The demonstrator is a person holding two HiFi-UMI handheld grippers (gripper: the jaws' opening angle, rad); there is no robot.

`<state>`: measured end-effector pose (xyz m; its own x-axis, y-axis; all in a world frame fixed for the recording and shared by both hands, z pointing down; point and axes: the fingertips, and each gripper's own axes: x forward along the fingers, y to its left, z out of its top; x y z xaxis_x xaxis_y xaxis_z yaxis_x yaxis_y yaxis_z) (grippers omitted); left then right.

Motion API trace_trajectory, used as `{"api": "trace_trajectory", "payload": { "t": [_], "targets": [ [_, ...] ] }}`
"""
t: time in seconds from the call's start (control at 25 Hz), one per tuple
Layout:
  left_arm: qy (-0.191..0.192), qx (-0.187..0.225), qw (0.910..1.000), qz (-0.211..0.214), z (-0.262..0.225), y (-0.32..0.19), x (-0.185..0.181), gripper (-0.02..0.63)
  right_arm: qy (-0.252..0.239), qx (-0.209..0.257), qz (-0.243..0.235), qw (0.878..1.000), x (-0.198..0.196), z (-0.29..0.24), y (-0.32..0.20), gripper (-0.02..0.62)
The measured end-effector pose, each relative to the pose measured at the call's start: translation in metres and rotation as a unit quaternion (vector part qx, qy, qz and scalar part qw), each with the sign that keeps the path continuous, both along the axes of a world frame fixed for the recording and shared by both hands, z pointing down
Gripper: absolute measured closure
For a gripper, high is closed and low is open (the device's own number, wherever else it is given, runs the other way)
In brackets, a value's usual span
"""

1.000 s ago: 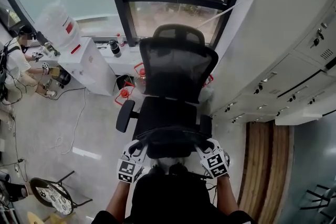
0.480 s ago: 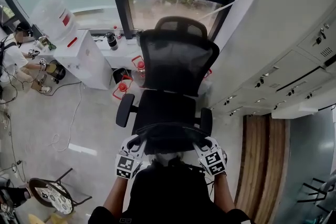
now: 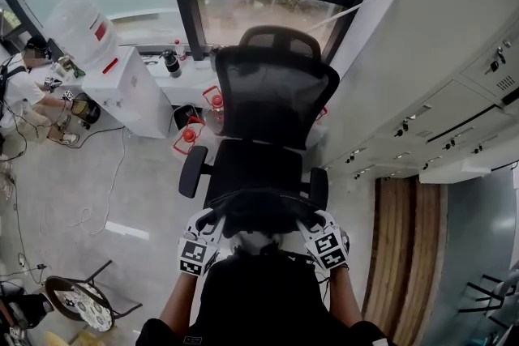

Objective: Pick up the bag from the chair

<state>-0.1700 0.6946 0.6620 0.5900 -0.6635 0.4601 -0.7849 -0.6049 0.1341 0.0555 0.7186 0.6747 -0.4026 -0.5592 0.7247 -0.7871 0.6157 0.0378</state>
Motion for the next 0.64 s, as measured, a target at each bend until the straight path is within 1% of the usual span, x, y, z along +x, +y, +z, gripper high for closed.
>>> {"api": "trace_trajectory", "payload": {
  "t": [0.64],
  "targets": [
    [0.000, 0.001, 1.0000, -0.007, -0.0004, 0.0021, 0.0036, 0.532, 0.001, -0.002, -0.011, 1.000, 0.0030, 0.0005, 0.0004, 0.491]
  ]
}}
